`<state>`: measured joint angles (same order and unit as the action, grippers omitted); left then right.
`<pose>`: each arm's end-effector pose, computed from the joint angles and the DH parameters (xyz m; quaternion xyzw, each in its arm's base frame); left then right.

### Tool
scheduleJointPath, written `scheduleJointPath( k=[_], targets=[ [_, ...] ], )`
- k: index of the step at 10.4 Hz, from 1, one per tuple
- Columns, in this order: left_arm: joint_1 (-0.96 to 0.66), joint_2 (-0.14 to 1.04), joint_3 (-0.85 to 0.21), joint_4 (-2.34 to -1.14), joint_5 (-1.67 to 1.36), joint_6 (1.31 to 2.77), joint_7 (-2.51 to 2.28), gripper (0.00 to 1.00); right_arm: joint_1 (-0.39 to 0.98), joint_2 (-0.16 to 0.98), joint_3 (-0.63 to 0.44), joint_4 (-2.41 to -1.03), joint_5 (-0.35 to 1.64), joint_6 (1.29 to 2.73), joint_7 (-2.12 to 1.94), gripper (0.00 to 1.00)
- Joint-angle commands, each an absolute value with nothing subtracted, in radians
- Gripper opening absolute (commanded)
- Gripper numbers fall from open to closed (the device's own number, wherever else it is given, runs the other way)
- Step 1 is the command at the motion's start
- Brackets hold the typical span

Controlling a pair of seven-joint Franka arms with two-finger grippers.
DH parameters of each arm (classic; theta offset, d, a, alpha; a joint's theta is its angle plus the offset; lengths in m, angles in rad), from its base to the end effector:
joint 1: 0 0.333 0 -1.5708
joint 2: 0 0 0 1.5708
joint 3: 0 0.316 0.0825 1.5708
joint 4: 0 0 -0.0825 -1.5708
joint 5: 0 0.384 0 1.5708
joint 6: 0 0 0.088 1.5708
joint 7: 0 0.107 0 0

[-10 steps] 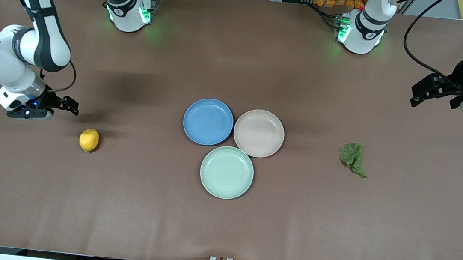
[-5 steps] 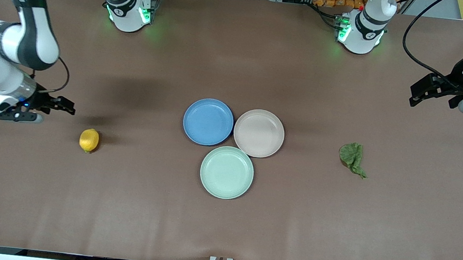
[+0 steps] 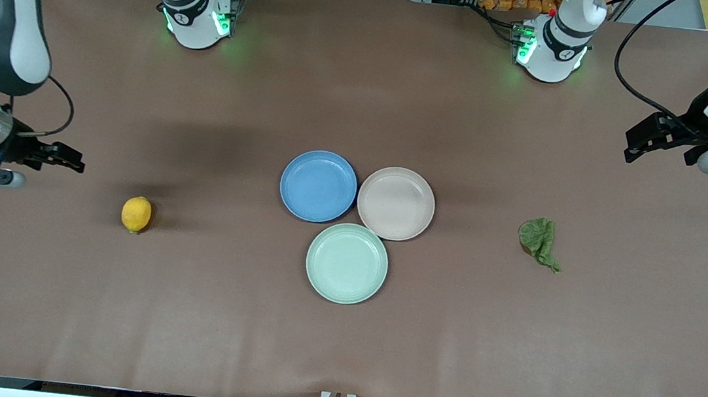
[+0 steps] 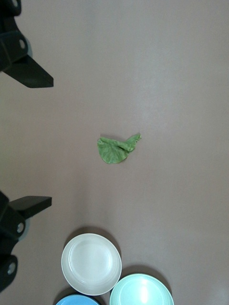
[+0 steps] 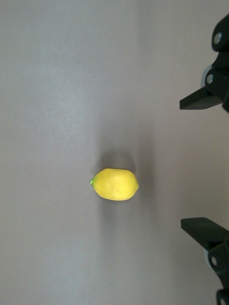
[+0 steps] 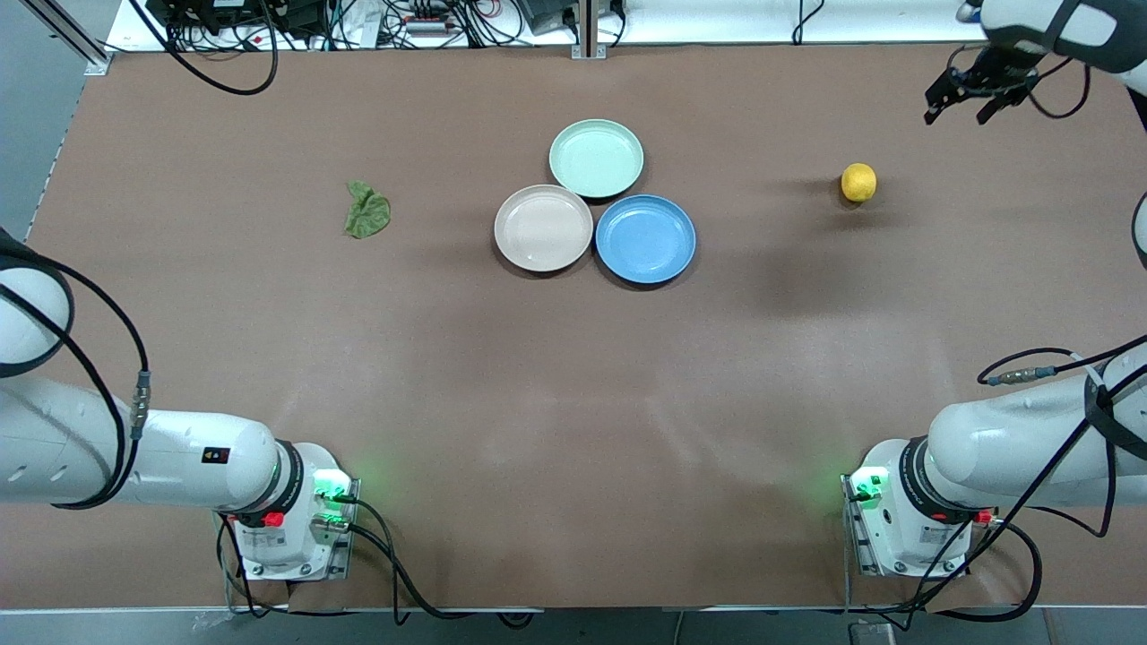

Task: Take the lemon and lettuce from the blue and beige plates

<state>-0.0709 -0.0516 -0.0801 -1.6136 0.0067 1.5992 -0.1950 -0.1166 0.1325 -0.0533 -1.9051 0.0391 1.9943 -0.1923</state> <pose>0.5351 -0.0819 0.6350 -0.9996 -0.0220 -0.0192 0.0021 0.5790 -0.0959 0.4256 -0.9997 -0.0029 0.0186 0.0178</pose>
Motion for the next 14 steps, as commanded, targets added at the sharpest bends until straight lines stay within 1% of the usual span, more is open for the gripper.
scheduleJointPath(
  k=[1, 5, 9, 11, 14],
  targets=[
    [-0.075, -0.064, -0.078, -1.617, 0.015, 1.589, -0.173, 1.00, -0.121, 0.112, -0.046, -1.794, 0.021, 1.876, -0.164, 1.00],
    [-0.072, -0.061, -0.078, -1.612, 0.015, 1.591, -0.176, 1.00, -0.114, 0.097, -0.040, -1.620, 0.021, 1.731, -0.161, 1.00],
    [-0.069, -0.060, -0.077, -1.611, 0.017, 1.591, -0.175, 1.00, -0.078, 0.100, -0.038, -1.485, 0.005, 1.665, -0.164, 1.00],
    [-0.069, -0.058, -0.078, -1.605, 0.017, 1.591, -0.175, 1.00, -0.066, 0.098, -0.025, -1.448, 0.003, 1.628, -0.169, 1.00],
    [-0.069, -0.058, -0.078, -1.598, 0.017, 1.591, -0.173, 1.00, -0.066, 0.066, 0.023, -1.445, 0.003, 1.577, -0.161, 1.00]
  ],
)
